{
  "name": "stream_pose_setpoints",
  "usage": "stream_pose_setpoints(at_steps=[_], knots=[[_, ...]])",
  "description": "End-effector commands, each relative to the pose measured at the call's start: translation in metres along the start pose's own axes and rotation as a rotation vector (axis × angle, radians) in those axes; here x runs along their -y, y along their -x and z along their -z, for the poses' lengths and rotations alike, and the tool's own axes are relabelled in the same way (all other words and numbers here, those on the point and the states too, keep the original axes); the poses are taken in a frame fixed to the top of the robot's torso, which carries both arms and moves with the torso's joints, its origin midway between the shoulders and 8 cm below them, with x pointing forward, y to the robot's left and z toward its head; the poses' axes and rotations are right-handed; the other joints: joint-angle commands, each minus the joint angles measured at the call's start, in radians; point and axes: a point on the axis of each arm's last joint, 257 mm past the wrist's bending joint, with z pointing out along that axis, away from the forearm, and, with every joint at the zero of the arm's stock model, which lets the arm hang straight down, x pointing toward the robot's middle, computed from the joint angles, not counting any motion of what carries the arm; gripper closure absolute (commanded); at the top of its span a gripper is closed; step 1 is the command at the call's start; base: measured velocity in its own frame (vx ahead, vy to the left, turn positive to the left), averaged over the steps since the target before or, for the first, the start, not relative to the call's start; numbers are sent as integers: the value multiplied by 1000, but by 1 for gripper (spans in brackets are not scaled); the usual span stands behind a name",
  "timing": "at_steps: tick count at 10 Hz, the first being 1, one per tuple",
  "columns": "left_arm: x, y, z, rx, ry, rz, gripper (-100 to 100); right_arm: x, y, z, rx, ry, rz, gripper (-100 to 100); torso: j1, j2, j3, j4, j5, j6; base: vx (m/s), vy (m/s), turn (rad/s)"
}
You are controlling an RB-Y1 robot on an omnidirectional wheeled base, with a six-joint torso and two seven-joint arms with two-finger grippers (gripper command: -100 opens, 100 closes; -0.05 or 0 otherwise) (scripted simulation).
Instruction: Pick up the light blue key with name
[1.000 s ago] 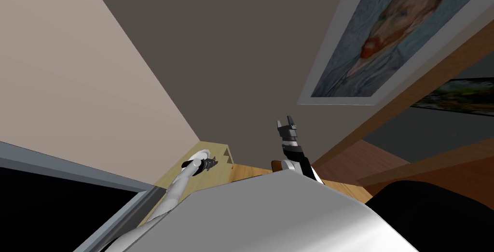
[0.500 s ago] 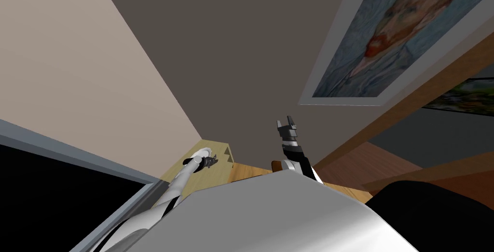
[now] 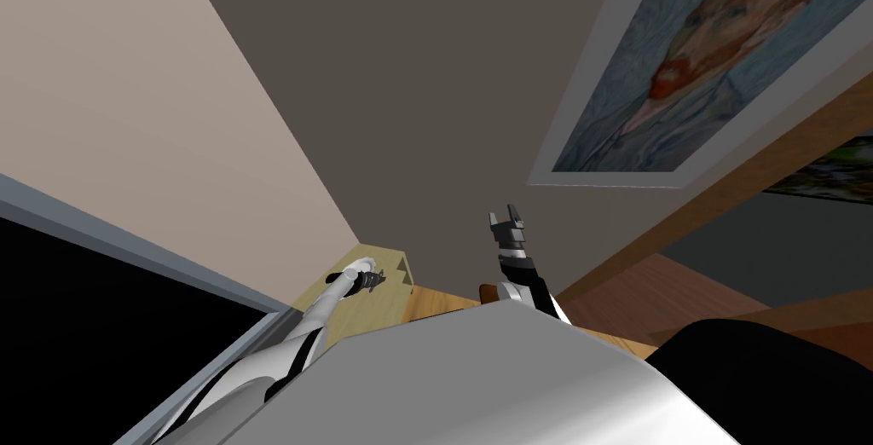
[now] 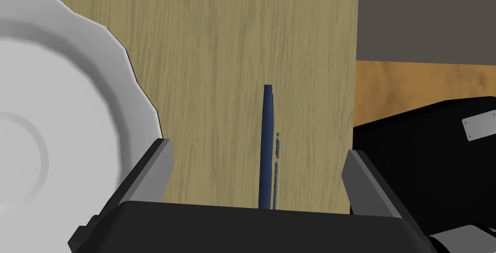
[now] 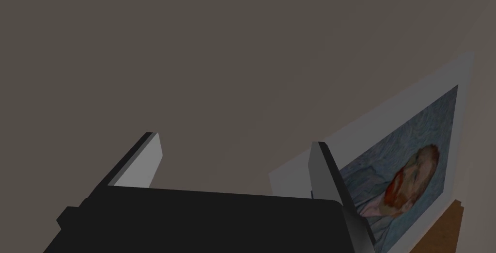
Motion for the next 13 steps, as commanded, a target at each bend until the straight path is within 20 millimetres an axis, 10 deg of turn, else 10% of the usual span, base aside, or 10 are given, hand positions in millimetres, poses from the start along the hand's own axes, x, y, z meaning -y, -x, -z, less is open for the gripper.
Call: stream_pose_setpoints(at_steps=[1, 3, 4, 8, 9, 10, 13], knots=[[-2, 4, -3, 12, 6, 8, -100, 0, 0, 0, 0, 0, 0, 0, 0, 0, 0, 0, 0, 0, -4, 1, -19], [-3, 9, -4, 18, 10, 15, -100, 0, 0, 0, 0, 0, 0, 0, 2, -1, -1, 0, 0, 0, 2, 3, 0], [-3, 11, -4, 20, 10, 14, 100, 0, 0, 0, 0, 0, 0, 0, 2, -2, -1, 0, 0, 0, 0, 0, 0], [-4, 10, -4, 19, 12, 15, 100, 0, 0, 0, 0, 0, 0, 0, 2, -2, -1, -1, 0, 0, 0, 0, 0], [-4, 10, -4, 19, 12, 15, 0, 0, 0, 0, 0, 0, 0, 0, 2, -2, -1, -1, 0, 0, 0, 0, 0], [-19, 29, -8, 42, 28, 49, 100, 0, 0, 0, 0, 0, 0, 0, 2, -2, -1, -1, 0, 0, 39, 33, -157], [-21, 52, -8, 67, 30, 61, 100, 0, 0, 0, 0, 0, 0, 0, 6, -9, -10, -11, 11, 3, 23, 29, -52]])
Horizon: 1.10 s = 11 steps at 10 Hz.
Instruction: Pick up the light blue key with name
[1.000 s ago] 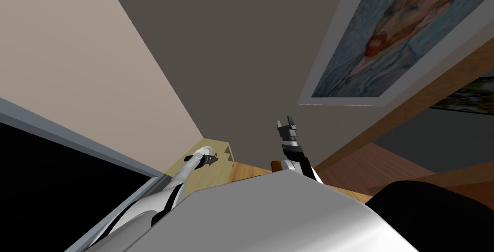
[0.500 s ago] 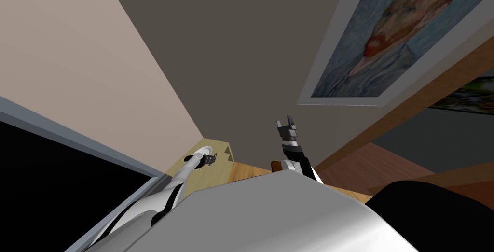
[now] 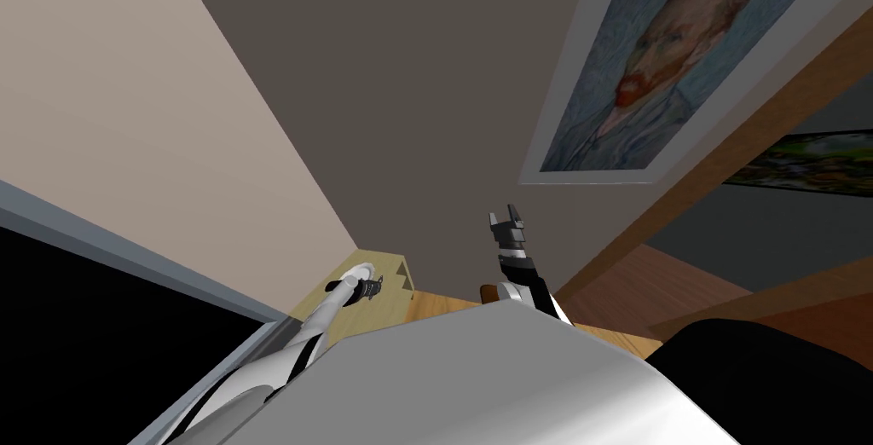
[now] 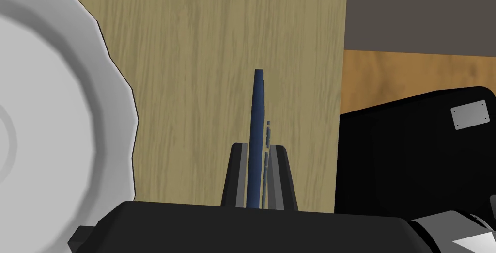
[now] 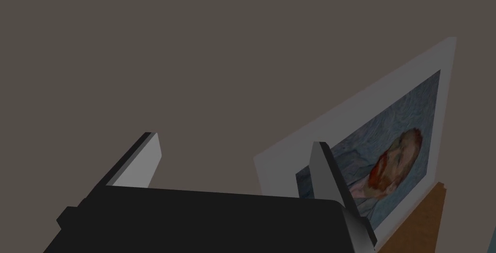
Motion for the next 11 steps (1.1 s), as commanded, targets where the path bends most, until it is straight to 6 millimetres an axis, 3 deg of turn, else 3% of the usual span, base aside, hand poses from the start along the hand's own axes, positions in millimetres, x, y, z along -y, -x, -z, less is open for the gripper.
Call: stream_pose_setpoints(at_steps=[1, 2, 3, 5, 7, 8, 9, 10, 11], knots=[[1, 1, 3, -7, -4, -8, 100, 0, 0, 0, 0, 0, 0, 0, 0, 0, 0, 0, 0, 0, -7, -13, 18], [4, -12, 6, -31, -13, -23, 100, 0, 0, 0, 0, 0, 0, 0, 0, 0, 0, 0, 0, 0, -13, -10, 18], [-11, 13, 0, 0, 8, 20, 100, 0, 0, 0, 0, 0, 0, 0, 0, 0, 0, 1, 0, 0, 17, 32, -200], [-9, 26, 3, 6, 0, 20, 100, 0, 0, 0, 0, 0, 0, 0, 4, -2, -2, -3, 3, 0, 30, 33, -66], [-4, 5, 8, -31, -15, -3, 100, 0, 0, 0, 0, 0, 0, 0, 5, -2, -3, -4, 3, -2, 2, 0, 21], [-17, 27, 5, -9, -2, 37, 100, 0, 0, 0, 0, 0, 0, 0, 4, -2, -3, -4, 3, -1, 27, 30, -196], [-14, 31, 9, -15, -13, 30, 100, 0, 0, 0, 0, 0, 0, 0, 6, -2, -3, -5, 4, 0, 34, 41, -136], [-12, 22, 12, -32, -19, 20, 100, 0, 0, 0, 0, 0, 0, 0, 7, -3, -4, -5, 4, -1, 16, 25, 6], [-25, 42, 10, -8, -5, 63, 100, 0, 0, 0, 0, 0, 0, 0, 7, -3, -4, -5, 4, -1, 25, 37, -171]])
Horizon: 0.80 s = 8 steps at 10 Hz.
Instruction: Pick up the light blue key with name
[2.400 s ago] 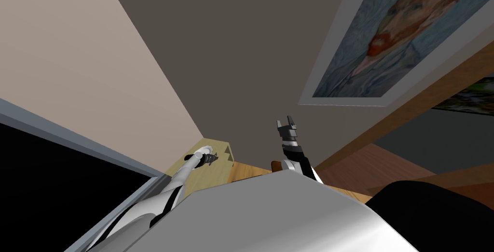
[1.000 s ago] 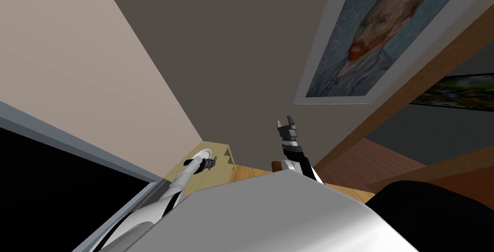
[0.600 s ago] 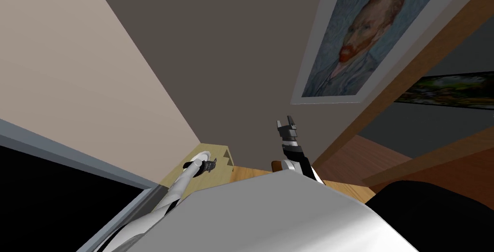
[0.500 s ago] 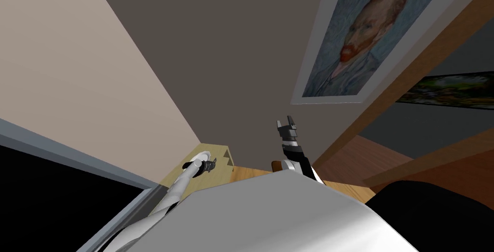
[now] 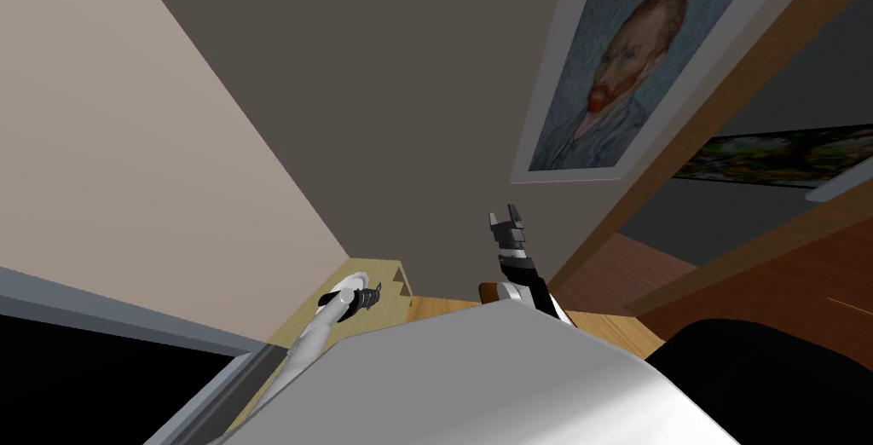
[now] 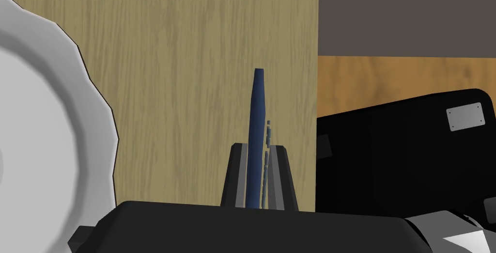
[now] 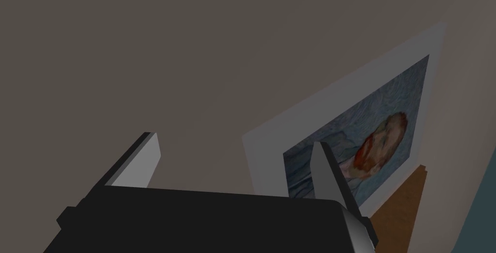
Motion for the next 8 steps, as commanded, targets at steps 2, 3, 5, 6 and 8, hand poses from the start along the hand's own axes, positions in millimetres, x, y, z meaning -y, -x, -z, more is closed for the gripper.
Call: stream_pose_setpoints(at_steps=[2, 3, 5, 6, 8], knots=[[-3, 11, 5, -5, -10, 10, 100, 0, 0, 0, 0, 0, 0, 0, 0, 0, 0, 0, 0, -1, 21, 29, -52], [-2, 5, 7, -15, -13, 4, 100, 0, 0, 0, 0, 0, 0, 0, -1, 0, 0, 0, -1, -1, 2, 8, 13], [-11, 31, 13, 4, -16, 42, 100, 0, 0, 0, 0, 0, 0, 0, -1, 0, 0, 0, 0, 0, 21, 38, -164], [-8, 21, 16, -16, -24, 30, 100, 0, 0, 0, 0, 0, 0, 0, 0, 0, 0, 0, 0, -2, 17, 24, 14], [-17, 50, 21, 13, -24, 76, 100, 0, 0, 0, 0, 0, 0, 0, 0, -1, -1, 0, 0, -1, 32, 44, -154]])
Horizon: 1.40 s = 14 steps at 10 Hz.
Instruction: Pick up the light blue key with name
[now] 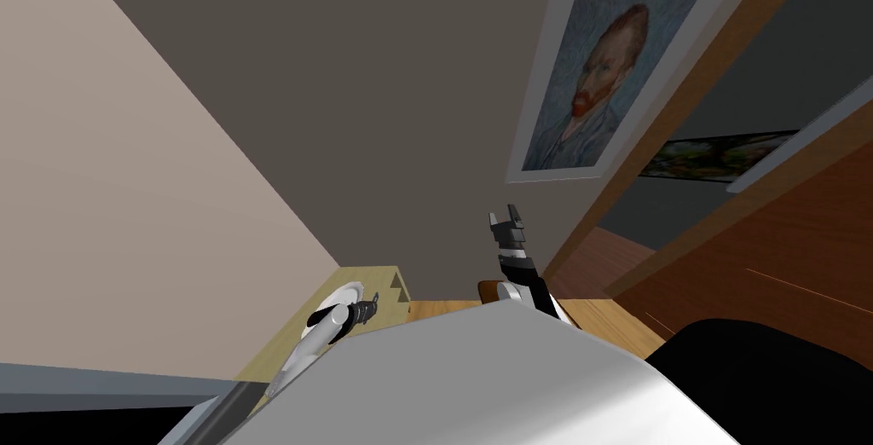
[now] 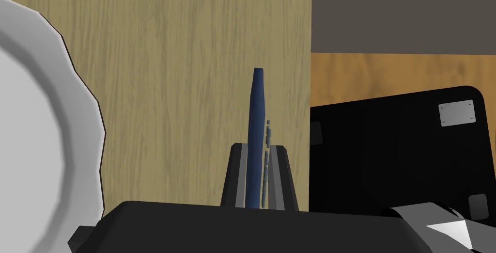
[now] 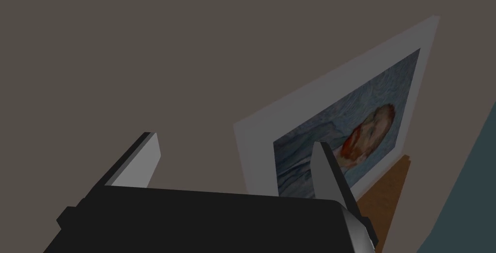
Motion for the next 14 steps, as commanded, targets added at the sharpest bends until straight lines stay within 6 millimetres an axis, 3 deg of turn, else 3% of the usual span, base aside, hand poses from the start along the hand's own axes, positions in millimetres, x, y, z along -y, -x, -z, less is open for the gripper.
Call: stream_pose_setpoints(at_steps=[1, 2, 3, 4, 5, 6, 7, 10, 11, 12, 14], knots=[[1, 6, 6, -3, -11, 0, 100, 0, 0, 0, 0, 0, 0, 0, 0, 0, 0, 0, 0, 0, 15, 21, 7], [3, -6, 10, -25, -18, -12, 100, 0, 0, 0, 0, 0, 0, 0, -1, 0, 0, 0, 0, -1, -2, 0, 35], [-6, 20, 12, 8, -14, 40, 100, 0, 0, 0, 0, 0, 0, 0, -2, 1, 1, 0, -1, 0, 21, 22, -203], [-3, 25, 18, 5, -25, 35, 100, 0, 0, 0, 0, 0, 0, 0, -1, 1, 0, 0, 0, 1, 24, 39, -125], [-1, 11, 23, -23, -36, 18, 100, 0, 0, 0, 0, 0, 0, 0, 0, 0, 0, 0, 0, 0, 10, 27, 22], [-9, 35, 26, 10, -34, 71, 100, 0, 0, 0, 0, 0, 0, 0, 0, 0, 0, 0, 0, 0, 24, 51, -172], [-8, 43, 29, 16, -39, 72, 100, 0, 0, 0, 0, 0, 0, 0, 1, 0, 0, 0, 1, 1, 29, 53, -128], [-3, 25, 40, -26, -58, 46, 100, 0, 0, 0, 0, 0, 0, 0, -2, 0, 0, 0, 0, 0, 3, 5, 9], [-9, 50, 45, 8, -62, 101, 100, 0, 0, 0, 0, 0, 0, 0, -3, 1, 0, 0, 0, 1, 16, 22, -275], [-7, 53, 51, 5, -72, 95, 100, 0, 0, 0, 0, 0, 0, 0, -1, 0, 0, 0, 0, 2, 25, 42, -99], [-4, 39, 58, -25, -84, 77, 100, 0, 0, 0, 0, 0, 0, 0, 0, 0, 0, 0, 0, 0, 9, 22, 43]])
